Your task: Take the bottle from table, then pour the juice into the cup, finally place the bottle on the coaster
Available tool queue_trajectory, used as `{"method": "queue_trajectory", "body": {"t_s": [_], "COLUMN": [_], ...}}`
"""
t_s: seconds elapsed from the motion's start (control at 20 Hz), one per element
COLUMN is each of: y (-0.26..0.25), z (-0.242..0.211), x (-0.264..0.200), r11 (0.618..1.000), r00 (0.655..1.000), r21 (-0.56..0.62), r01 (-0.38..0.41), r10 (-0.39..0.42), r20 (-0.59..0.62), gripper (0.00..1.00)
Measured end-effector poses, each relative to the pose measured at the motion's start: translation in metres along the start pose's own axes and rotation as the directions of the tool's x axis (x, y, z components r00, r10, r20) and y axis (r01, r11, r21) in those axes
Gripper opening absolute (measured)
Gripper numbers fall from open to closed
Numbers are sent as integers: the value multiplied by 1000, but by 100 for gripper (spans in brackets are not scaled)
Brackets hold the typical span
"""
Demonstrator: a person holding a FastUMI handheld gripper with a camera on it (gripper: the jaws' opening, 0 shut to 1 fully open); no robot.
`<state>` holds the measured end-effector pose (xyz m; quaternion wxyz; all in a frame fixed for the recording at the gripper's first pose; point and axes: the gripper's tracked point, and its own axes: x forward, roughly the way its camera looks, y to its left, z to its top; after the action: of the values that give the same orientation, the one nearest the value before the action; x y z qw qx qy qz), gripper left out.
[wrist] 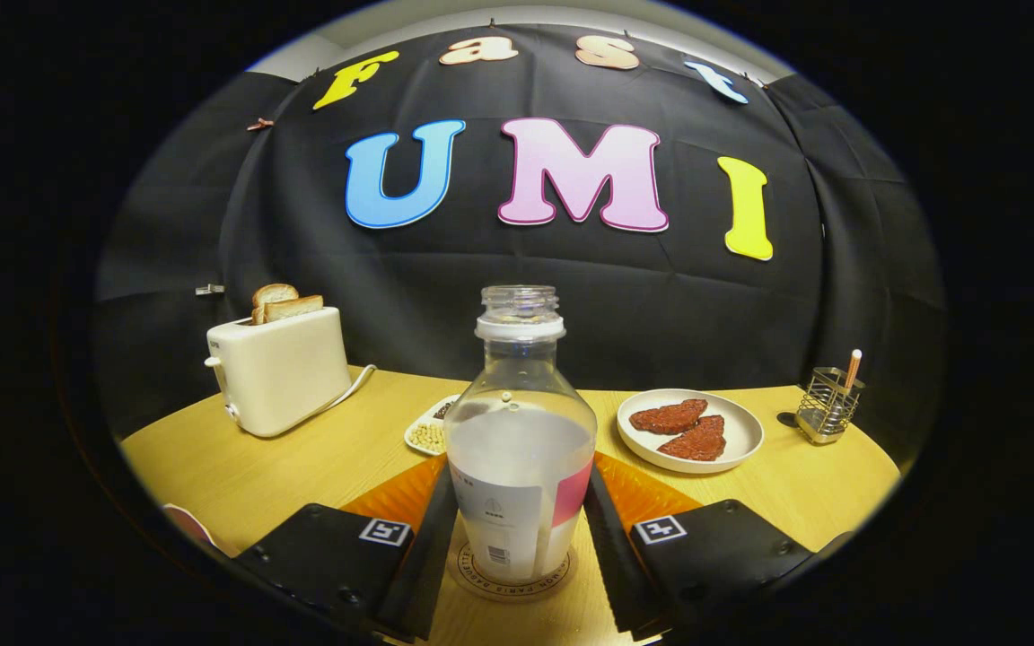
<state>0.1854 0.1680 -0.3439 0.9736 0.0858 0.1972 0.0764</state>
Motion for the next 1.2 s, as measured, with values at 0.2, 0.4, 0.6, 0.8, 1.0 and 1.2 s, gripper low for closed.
{"method": "queue_trajectory", "body": {"t_s": [0.2, 0.4, 0.6, 0.8, 1.0, 1.2], "y": [-2, -1, -6, -5, -5, -8], "z": [-5, -8, -12, -11, 2, 12], "x": [0, -1, -4, -9, -24, -53], "r11": [1000, 1000, 999, 1000, 999, 1000], "r00": [1000, 1000, 999, 999, 999, 999], "r21": [-2, 10, 27, 20, 31, 23], "r01": [5, 4, 19, 15, 16, 16], "r10": [-5, -4, -17, -14, -14, -16], "r20": [-9, -18, -49, -49, -38, -37], "gripper": [76, 78, 97, 100, 100, 100]}}
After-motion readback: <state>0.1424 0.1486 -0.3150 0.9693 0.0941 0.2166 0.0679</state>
